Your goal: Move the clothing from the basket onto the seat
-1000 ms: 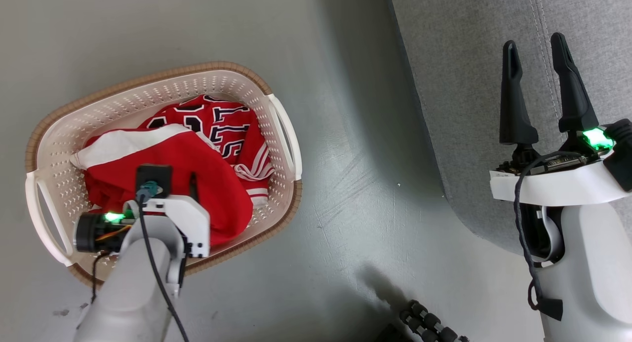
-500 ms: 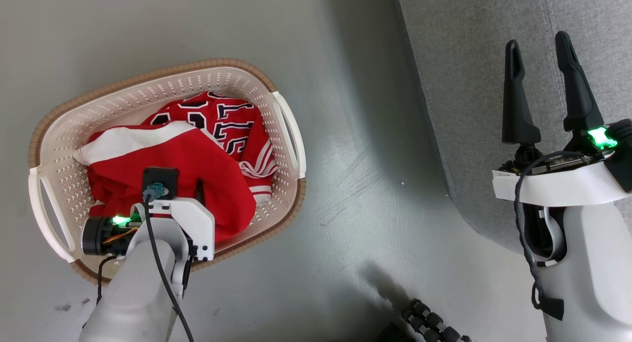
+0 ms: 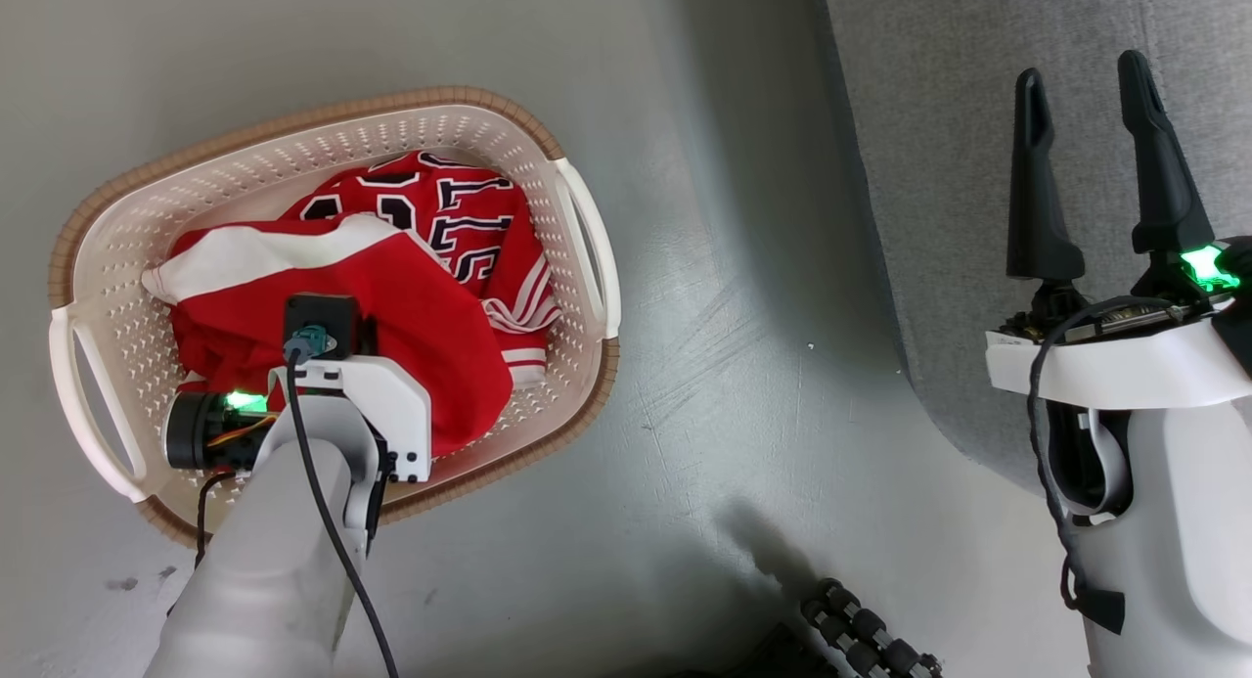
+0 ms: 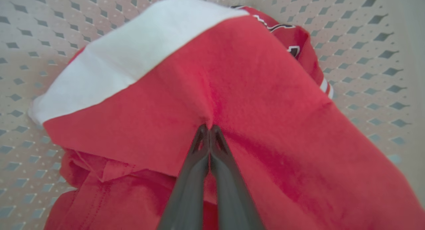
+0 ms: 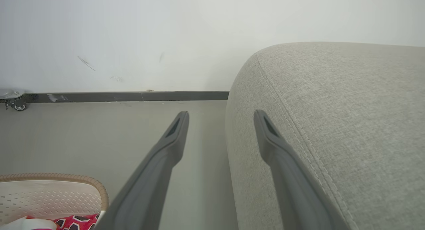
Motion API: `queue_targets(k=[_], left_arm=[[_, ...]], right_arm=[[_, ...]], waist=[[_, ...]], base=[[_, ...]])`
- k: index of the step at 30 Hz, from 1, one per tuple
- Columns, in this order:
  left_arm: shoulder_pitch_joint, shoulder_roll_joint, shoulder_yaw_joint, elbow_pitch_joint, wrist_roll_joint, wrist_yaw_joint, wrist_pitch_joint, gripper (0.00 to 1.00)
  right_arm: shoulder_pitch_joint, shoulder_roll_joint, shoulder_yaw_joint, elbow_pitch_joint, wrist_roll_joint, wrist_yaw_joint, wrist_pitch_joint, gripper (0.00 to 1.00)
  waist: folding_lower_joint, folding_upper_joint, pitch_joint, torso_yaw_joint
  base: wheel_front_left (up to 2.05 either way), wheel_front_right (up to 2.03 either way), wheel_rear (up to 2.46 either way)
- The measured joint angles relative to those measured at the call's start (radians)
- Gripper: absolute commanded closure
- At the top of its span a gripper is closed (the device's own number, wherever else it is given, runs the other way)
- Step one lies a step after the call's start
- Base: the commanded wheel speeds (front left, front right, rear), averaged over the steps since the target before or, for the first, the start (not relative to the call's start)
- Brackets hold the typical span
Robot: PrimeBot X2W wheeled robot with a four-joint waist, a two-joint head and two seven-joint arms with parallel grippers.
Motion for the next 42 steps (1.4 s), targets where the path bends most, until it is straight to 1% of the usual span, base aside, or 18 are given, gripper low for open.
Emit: queue_targets(k=[5, 12, 19, 22, 25, 32, 42], left_arm=[[-0.011, -0.007, -0.007, 0.004, 0.0, -0.009, -0.016, 1.0], [-0.014, -0.009, -0.016, -0.002, 0.005, -0.025, -0.077, 1.0], [-0.02, -0.008, -0.011, -0.03, 0.003, -0.044, -0.112, 1.0], [-0.019, -0.008, -0.011, -0.046, 0.003, -0.044, -0.121, 1.0], [-0.016, -0.01, -0.01, -0.067, 0.002, -0.056, -0.128, 1.0], [0.017, -0.017, 0.004, -0.157, -0.009, -0.06, -0.134, 1.0], [0.081, -0.022, 0.024, -0.386, -0.005, -0.059, -0.134, 1.0]], right_arm=[[0.0, 0.0, -0.013, -0.007, -0.001, 0.0, 0.0, 0.0], [-0.002, 0.0, -0.021, -0.007, -0.001, 0.0, 0.0, 0.0], [-0.007, -0.001, -0.017, -0.006, -0.01, 0.0, 0.0, 0.0], [-0.014, -0.001, -0.015, -0.005, -0.013, 0.0, 0.0, 0.0], [-0.017, -0.002, -0.015, -0.003, -0.02, 0.0, 0.0, 0.0], [-0.016, -0.004, -0.022, 0.014, -0.053, 0.0, 0.0, 0.0], [-0.015, -0.01, -0.032, 0.031, -0.086, 0.0, 0.0, 0.0]], waist=[[0.0, 0.0, 0.007, 0.012], [0.0, 0.0, -0.002, 0.032], [0.0, 0.0, -0.024, 0.059], [0.0, 0.0, -0.036, 0.072], [0.0, 0.0, -0.05, 0.085], [0.0001, 0.0, -0.09, 0.122], [0.0, 0.0, -0.142, 0.169]], base=[[0.0, 0.0, 0.0], [0.0, 0.0, 0.0], [0.0, 0.0, 0.0], [0.0, 0.0, 0.0], [0.0, 0.0, 0.0], [0.0, 0.0, 0.0], [0.0, 0.0, 0.0]])
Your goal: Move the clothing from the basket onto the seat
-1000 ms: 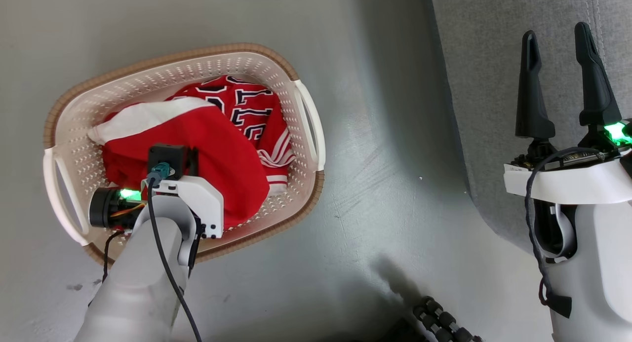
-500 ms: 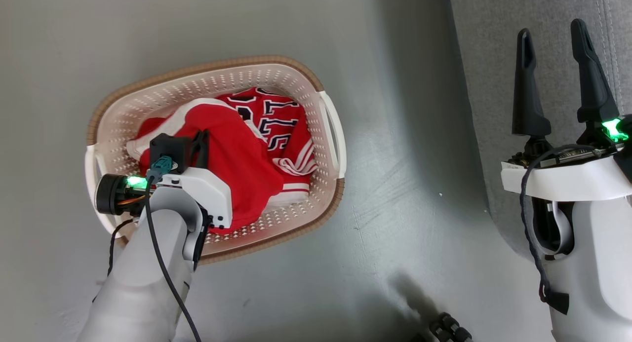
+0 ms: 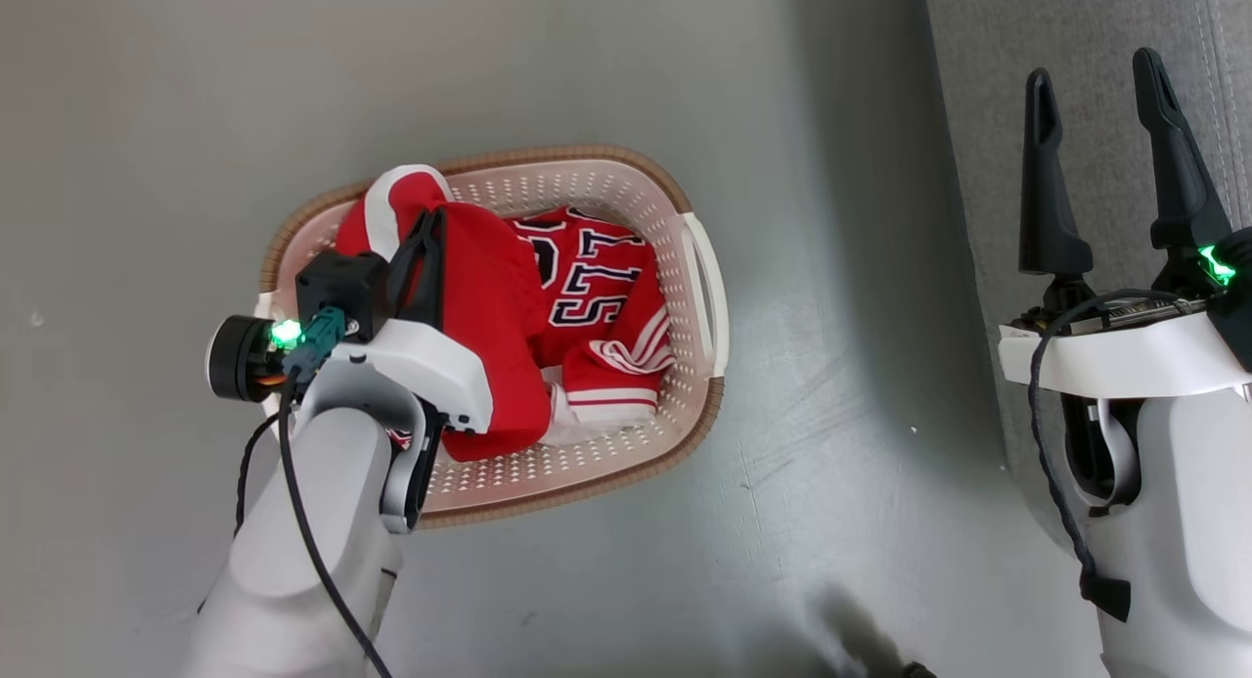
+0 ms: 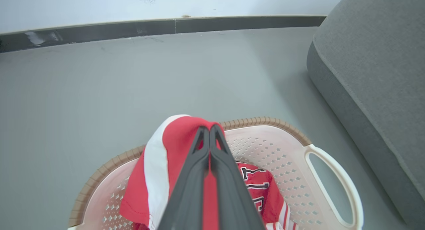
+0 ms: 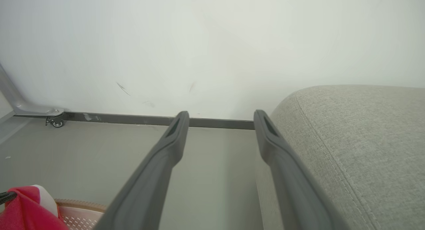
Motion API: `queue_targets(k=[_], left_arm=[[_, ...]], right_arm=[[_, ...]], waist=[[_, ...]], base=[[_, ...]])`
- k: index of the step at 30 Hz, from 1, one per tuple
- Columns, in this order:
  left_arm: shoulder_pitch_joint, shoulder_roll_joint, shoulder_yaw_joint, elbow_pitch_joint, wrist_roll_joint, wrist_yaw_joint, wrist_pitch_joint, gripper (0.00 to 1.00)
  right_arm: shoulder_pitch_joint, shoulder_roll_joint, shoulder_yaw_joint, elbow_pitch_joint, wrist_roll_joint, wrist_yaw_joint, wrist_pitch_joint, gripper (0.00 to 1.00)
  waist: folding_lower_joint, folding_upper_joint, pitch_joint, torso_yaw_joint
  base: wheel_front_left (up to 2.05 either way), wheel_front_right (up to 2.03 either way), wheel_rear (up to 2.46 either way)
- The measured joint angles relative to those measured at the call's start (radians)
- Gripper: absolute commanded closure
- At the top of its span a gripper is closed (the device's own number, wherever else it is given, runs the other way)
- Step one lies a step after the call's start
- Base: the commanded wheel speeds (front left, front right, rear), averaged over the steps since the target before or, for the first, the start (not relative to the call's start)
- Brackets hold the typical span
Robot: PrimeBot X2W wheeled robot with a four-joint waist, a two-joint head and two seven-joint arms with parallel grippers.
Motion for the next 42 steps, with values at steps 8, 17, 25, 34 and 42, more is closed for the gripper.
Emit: queue_targets(k=[8, 17, 25, 34, 42], left_arm=[[0.071, -0.001, 0.029, -0.15, 0.011, 0.005, 0.0, 1.0], [0.139, -0.009, 0.067, -0.328, 0.018, 0.017, 0.0, 1.0], [0.159, -0.003, 0.084, -0.468, 0.045, 0.016, 0.0, 1.0], [0.17, 0.036, 0.078, -0.535, 0.08, -0.011, 0.0, 1.0], [0.195, 0.056, 0.079, -0.549, 0.086, -0.025, 0.0, 1.0]], right_arm=[[0.0, -0.017, 0.015, 0.018, -0.016, 0.0, 0.0, 0.0], [0.002, -0.038, 0.031, 0.043, -0.031, 0.0, -0.001, 0.0], [0.015, -0.048, 0.059, 0.063, -0.031, 0.0, -0.001, 0.0], [0.041, -0.055, 0.114, 0.098, -0.031, 0.0, -0.001, 0.0], [0.049, -0.059, 0.164, 0.126, -0.03, 0.0, -0.001, 0.0]], waist=[[0.0, 0.0, -0.049, 0.037], [0.0001, 0.0, -0.113, 0.075], [0.0, 0.0, -0.179, 0.102], [0.0, 0.0, -0.261, 0.12], [0.0, 0.0, -0.328, 0.131]], base=[[0.0, 0.0, 0.0], [0.0, 0.0, 0.0], [0.0, 0.0, 0.0], [0.0, 0.0, 0.0], [0.0, 0.0, 0.0]])
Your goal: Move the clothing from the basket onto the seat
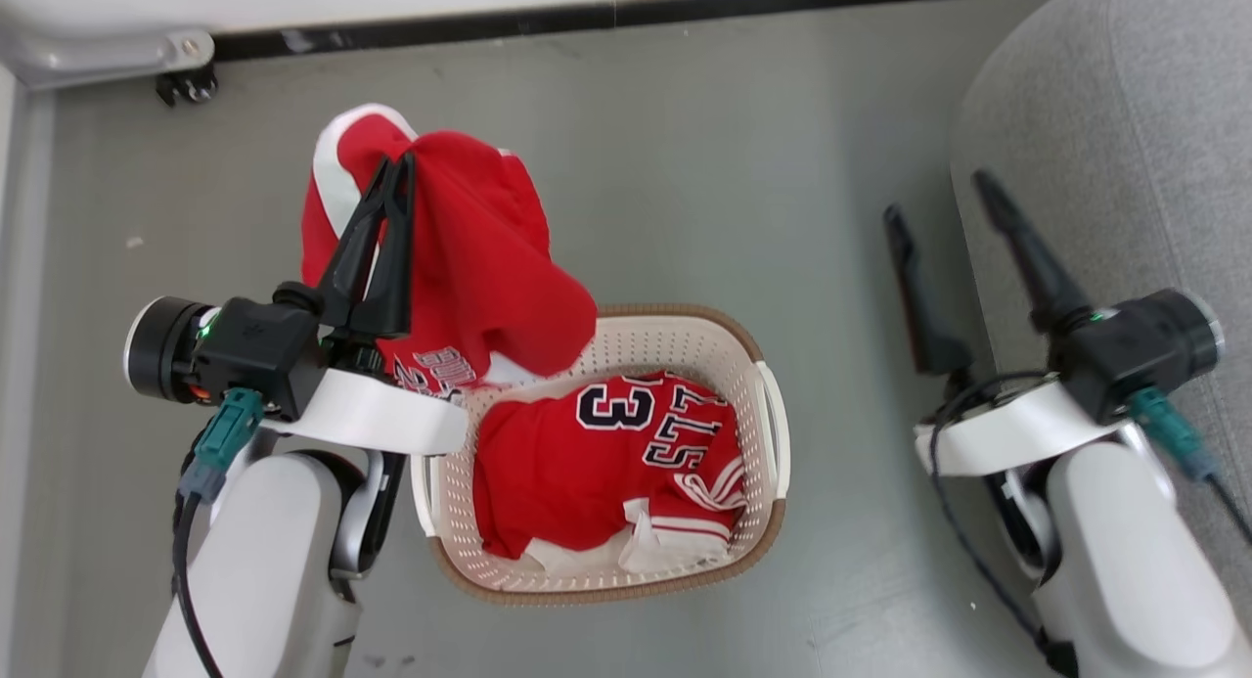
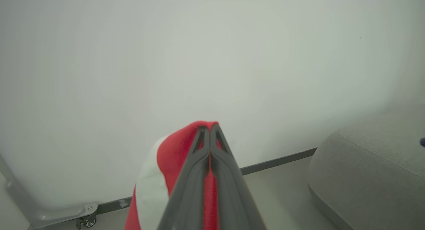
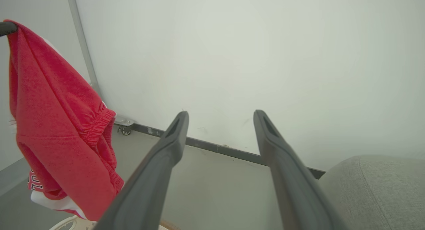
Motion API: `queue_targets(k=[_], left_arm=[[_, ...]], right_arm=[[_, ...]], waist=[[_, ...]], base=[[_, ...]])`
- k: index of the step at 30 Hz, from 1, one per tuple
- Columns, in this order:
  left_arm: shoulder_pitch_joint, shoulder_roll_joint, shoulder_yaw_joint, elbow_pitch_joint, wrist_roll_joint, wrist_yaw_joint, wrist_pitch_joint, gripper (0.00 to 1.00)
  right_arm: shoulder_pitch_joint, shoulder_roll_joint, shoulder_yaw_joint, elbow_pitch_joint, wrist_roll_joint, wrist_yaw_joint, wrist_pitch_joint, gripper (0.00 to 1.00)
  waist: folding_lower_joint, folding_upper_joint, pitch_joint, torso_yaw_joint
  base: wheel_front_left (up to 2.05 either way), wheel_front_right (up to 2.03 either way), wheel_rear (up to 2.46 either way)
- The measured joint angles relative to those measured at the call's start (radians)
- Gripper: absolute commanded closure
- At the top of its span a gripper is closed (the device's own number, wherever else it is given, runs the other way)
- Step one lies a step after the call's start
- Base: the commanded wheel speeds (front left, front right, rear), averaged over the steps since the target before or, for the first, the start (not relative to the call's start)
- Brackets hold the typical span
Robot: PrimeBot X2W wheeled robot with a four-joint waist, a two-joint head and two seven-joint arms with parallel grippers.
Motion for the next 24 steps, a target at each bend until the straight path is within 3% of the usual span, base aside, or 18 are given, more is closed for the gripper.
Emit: queue_targets(k=[10, 24], left_arm=[[0.015, 0.047, 0.0, -0.026, 0.011, -0.021, -0.002, 1.0], [0.001, 0.05, -0.048, -0.055, 0.02, -0.066, 0.016, 1.0]], right_arm=[[0.035, -0.022, 0.19, 0.063, 0.028, 0.0, 0.004, 0.0], [0.033, -0.073, 0.502, 0.099, 0.146, 0.0, 0.047, 0.0]], waist=[[0.0, 0.0, -0.096, 0.018], [0.0, 0.0, -0.218, 0.043]], base=[[0.0, 0.0, 0.0], [0.0, 0.0, 0.0]])
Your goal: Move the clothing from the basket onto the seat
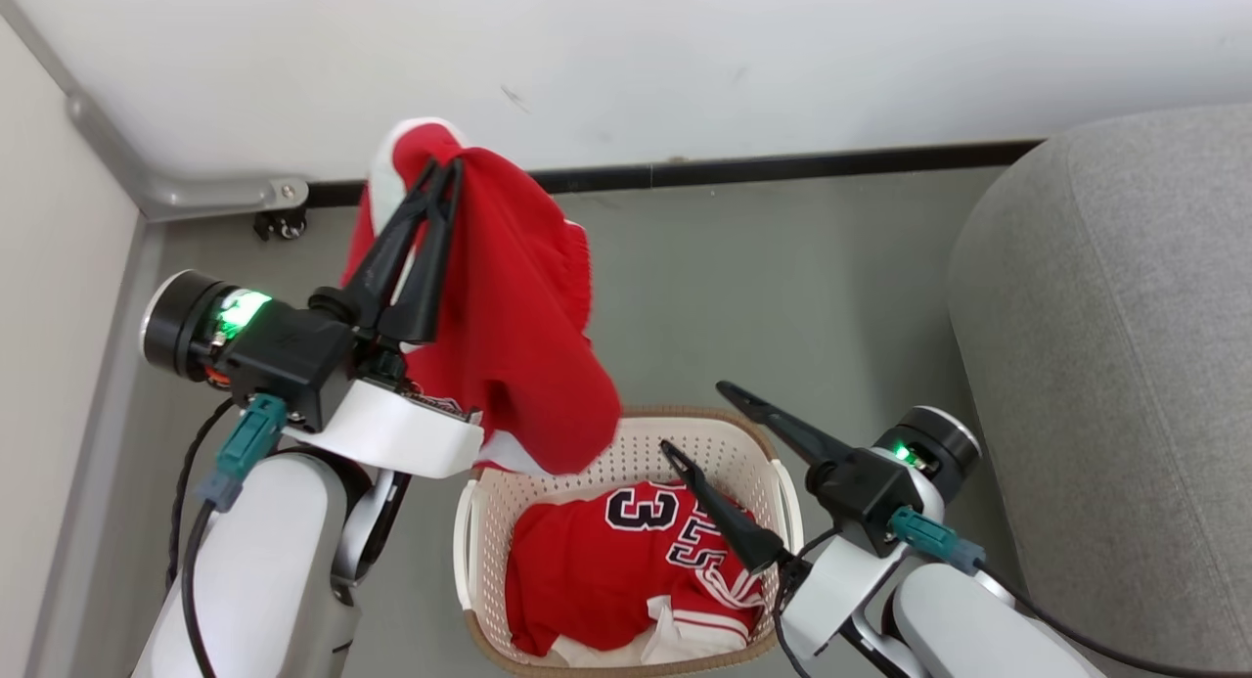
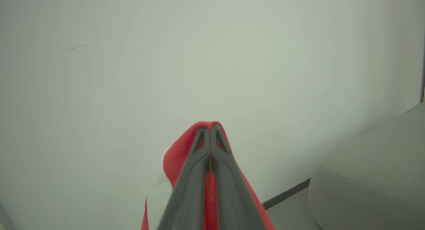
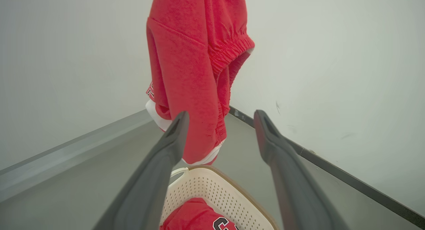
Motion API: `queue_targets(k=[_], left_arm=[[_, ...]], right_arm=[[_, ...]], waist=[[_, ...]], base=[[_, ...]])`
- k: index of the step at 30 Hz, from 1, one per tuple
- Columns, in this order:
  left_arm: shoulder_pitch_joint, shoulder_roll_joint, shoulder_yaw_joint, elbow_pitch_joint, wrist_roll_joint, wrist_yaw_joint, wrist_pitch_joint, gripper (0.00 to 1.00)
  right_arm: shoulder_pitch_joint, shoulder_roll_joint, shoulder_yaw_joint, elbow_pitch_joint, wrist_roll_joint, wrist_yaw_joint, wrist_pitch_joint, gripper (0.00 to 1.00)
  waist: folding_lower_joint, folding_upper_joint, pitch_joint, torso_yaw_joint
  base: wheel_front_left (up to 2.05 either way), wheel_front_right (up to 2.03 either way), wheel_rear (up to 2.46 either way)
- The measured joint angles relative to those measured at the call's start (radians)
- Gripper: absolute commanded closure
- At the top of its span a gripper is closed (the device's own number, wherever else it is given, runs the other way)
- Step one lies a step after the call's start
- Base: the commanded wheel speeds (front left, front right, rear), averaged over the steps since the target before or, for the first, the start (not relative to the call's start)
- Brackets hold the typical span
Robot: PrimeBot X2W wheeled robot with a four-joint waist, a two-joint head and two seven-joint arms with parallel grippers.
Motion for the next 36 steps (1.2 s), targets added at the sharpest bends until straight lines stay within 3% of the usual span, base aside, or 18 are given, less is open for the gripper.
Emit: queue_targets(k=[11, 28, 36], left_arm=[[-0.039, -0.011, -0.05, -0.02, 0.006, -0.035, 0.055, 1.0], [-0.057, -0.042, -0.109, -0.047, 0.006, -0.061, 0.143, 1.0], [-0.059, -0.06, -0.137, -0.055, 0.003, -0.07, 0.177, 1.0]], right_arm=[[-0.034, -0.017, 0.152, 0.052, 0.104, 0.0, 0.021, 0.0], [-0.09, -0.009, 0.204, 0.146, 0.156, 0.0, 0.007, 0.0], [-0.093, 0.033, 0.256, 0.195, 0.182, 0.0, -0.005, 0.0]], waist=[[0.0, 0.0, -0.078, 0.014], [0.0, 0.0, -0.154, 0.056], [-0.0001, 0.0, -0.175, 0.081]], base=[[0.0, 0.0, 0.0], [0.0, 0.0, 0.0], [0.0, 0.0, 0.0]])
